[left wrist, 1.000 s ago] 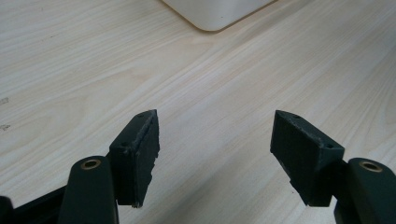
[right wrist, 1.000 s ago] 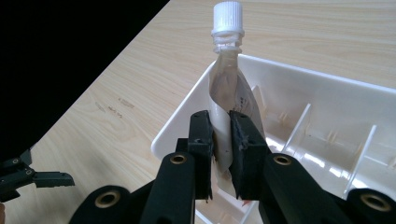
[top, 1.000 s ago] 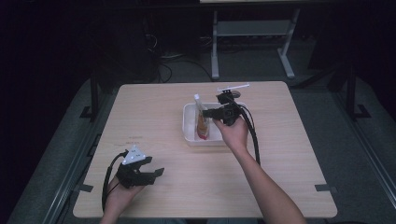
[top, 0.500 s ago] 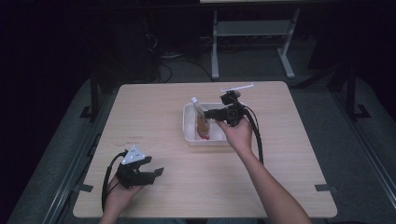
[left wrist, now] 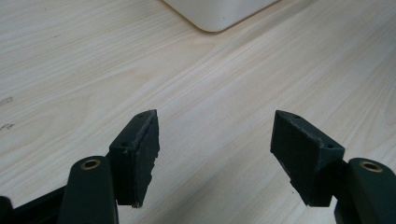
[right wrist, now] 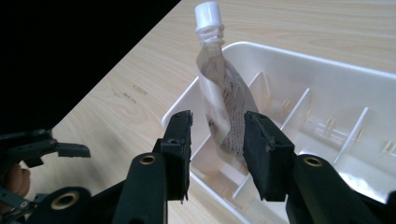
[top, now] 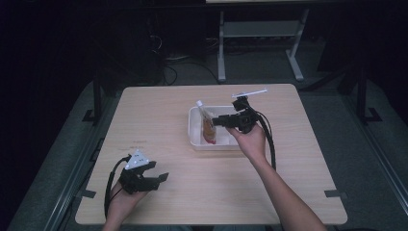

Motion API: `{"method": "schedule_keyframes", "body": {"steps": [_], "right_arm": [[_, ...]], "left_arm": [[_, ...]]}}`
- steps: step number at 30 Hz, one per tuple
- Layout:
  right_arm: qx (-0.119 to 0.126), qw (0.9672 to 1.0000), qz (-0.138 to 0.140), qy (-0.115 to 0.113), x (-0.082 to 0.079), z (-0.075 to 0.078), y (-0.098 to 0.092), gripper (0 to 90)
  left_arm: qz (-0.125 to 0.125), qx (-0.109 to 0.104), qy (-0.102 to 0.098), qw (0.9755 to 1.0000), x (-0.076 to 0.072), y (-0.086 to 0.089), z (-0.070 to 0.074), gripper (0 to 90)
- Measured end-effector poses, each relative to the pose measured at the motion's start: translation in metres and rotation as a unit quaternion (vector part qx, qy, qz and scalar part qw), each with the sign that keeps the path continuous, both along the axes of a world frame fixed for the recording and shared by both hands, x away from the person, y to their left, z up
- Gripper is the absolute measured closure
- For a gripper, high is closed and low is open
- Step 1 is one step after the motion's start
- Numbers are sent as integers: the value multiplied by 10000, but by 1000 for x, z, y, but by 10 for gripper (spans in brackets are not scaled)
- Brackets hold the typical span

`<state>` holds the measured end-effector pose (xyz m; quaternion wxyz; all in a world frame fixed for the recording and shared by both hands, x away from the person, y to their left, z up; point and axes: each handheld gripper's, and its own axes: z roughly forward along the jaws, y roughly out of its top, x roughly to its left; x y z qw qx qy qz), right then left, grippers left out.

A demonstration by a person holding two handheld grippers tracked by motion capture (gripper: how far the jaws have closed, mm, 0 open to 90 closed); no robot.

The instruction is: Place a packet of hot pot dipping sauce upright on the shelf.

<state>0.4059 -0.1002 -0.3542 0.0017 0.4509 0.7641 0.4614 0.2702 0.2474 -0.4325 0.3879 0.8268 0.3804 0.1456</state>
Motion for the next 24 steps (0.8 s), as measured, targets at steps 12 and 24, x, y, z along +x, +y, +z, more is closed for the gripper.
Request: {"method": "schedule_keyframes", "body": {"steps": [12, 24], "right_arm": [[-20, 9995, 320, -30, -13, -2, -8, 561], [-77, 9986, 516, -17, -28, -8, -21, 528]], "left_arm": [[-5, 18, 4, 10000, 0, 0, -1, 321], [-17, 54, 14, 10000, 0, -1, -1, 321]]}}
